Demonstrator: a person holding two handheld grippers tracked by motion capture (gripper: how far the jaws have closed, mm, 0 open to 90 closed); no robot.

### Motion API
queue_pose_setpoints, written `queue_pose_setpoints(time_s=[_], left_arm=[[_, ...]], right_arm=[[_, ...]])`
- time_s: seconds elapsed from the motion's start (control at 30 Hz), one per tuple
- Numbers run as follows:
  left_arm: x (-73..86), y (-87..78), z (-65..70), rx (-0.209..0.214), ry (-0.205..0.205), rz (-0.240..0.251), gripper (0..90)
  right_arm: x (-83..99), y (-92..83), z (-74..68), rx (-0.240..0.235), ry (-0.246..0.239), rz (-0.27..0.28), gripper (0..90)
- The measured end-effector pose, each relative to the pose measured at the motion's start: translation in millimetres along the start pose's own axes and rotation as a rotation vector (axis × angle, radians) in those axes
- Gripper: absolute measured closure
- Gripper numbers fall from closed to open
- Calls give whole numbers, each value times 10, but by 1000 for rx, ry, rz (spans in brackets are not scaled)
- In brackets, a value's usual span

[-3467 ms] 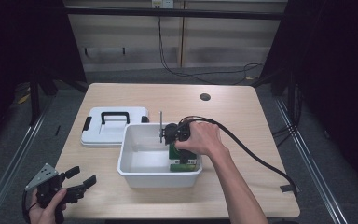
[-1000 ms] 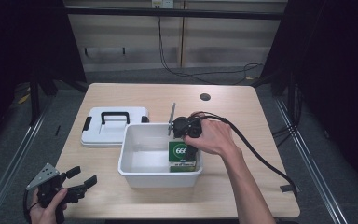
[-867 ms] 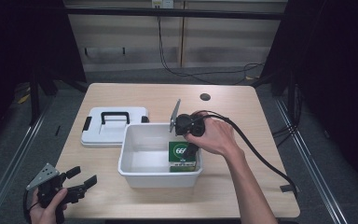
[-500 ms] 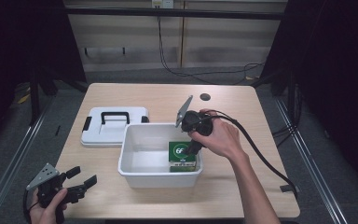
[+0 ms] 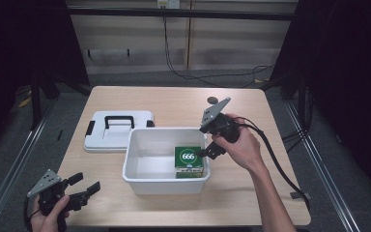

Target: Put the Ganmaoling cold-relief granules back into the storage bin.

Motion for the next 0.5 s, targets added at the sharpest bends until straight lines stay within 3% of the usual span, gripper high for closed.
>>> queue_pose_setpoints(time_s=[0.13,0.5], left_arm=[[1,1,0,-2,1,-1,161],[5,-7,-2,-2,2,0,161]], right_arm=[[117,-25,-17,-1,22,31,143],[375,-199,-18,78,80,124,143]])
Point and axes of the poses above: each handheld gripper's, and its own axes: y roughly forward along the jaws, x roughly out of its underside, z roughly to its right, the point moved 7 cm from there along y, roughly forward along the jaws, and after that the axes turned 9 degrees about -z, right-handed, at the moved point
